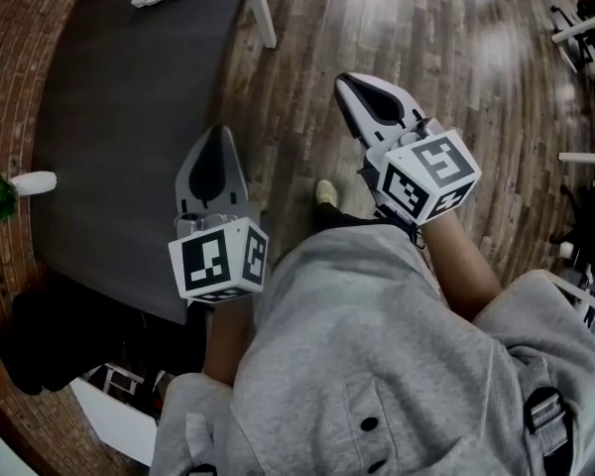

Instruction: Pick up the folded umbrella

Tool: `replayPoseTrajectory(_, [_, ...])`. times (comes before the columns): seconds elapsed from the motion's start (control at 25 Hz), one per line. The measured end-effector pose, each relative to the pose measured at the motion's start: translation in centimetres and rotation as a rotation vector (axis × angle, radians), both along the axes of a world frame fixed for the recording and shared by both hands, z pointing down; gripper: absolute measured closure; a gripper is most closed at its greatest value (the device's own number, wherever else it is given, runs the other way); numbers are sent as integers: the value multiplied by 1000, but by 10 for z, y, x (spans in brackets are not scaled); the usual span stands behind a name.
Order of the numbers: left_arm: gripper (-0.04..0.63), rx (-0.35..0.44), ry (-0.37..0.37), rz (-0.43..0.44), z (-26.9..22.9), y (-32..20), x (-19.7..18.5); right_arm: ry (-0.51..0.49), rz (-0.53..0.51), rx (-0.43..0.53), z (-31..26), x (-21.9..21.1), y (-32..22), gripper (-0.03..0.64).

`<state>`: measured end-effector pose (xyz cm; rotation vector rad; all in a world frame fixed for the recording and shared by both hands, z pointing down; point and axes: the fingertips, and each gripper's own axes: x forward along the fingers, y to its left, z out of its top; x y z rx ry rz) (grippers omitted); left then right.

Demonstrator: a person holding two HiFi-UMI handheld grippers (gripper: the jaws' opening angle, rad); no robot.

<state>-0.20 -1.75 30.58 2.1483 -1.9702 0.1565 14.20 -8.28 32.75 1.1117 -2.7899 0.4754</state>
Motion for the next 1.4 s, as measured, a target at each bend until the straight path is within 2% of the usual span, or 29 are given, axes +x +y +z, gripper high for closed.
replayPoseTrajectory(0.32, [581,-8,-20,-36,3,-27,9,-15,-32,-3,5,7,-32,592])
replayPoseTrajectory(0.76, [581,24,-59,-54,-12,-46,22,-56,-49,19,-7,17,-56,592])
replayPoseTrajectory(1.4, [581,28,-44,-28,-2,-69,12,-35,-44,37,-3,4,-71,592])
